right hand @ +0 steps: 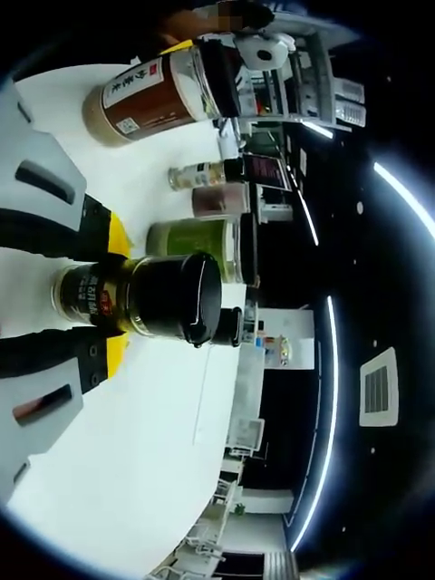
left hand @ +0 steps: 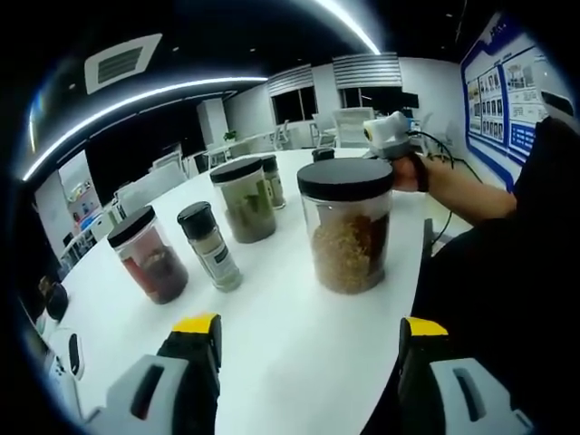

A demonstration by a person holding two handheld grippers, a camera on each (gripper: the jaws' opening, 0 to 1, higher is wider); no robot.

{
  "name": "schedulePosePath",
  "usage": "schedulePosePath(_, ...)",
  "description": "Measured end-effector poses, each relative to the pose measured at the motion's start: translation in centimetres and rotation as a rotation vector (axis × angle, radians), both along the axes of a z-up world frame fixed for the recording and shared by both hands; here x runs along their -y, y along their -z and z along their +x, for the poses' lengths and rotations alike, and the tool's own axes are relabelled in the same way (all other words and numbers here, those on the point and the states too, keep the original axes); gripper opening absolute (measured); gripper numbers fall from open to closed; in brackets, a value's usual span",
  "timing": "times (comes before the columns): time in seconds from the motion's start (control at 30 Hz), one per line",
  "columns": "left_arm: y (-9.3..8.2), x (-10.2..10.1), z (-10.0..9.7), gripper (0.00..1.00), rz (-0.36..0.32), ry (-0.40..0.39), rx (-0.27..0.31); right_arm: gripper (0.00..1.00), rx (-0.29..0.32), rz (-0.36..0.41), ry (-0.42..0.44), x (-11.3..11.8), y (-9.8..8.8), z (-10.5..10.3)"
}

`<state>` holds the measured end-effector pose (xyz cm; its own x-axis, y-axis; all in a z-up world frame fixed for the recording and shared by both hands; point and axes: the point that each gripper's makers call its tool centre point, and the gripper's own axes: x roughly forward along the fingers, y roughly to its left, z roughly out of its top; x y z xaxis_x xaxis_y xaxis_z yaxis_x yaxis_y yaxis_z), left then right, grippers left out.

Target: Pick up the mixed condiments and ingredients on the table and sort them into separate groups

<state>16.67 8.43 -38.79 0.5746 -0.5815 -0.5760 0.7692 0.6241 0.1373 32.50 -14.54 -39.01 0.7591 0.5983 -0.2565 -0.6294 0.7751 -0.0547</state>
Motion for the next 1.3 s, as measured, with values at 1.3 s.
schedulePosePath(1.3, 0.30, -0.48, 0.55, 0.79, -0.010, -0.028, -0.005, 0.29, 0.024, 0.031, -0.007, -0.16, -0.21, -0.07)
